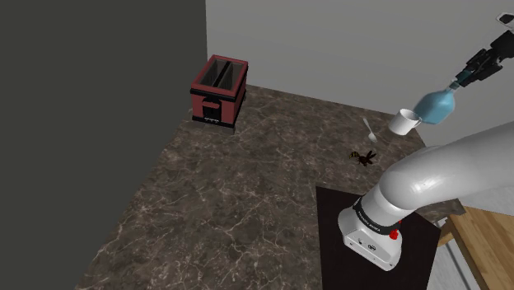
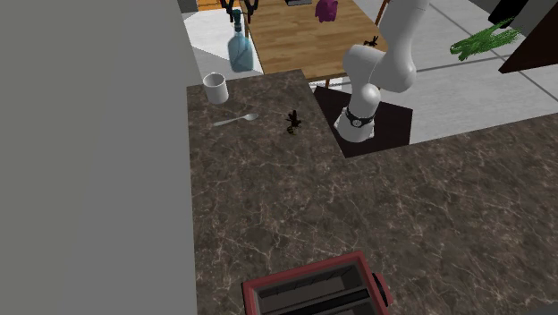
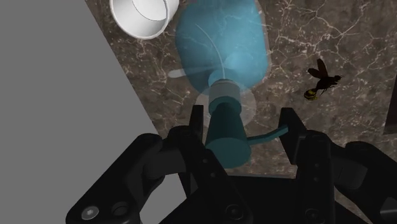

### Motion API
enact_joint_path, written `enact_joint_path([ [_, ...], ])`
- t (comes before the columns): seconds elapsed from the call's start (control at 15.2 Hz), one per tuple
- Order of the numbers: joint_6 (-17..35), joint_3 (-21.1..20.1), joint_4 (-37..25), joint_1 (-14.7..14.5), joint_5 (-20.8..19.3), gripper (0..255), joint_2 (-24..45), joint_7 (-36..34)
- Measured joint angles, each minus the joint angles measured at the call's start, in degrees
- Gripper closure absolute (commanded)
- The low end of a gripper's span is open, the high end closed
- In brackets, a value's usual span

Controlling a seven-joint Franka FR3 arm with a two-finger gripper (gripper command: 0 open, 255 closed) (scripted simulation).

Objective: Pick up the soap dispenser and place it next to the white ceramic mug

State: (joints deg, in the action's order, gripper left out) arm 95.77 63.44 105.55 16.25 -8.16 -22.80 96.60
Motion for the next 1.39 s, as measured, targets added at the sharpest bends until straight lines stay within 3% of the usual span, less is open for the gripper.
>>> enact_joint_path([
  [1.39, 15.66, 5.20, 14.79, -0.62, -1.04, 255, 0.43, 2.11],
])
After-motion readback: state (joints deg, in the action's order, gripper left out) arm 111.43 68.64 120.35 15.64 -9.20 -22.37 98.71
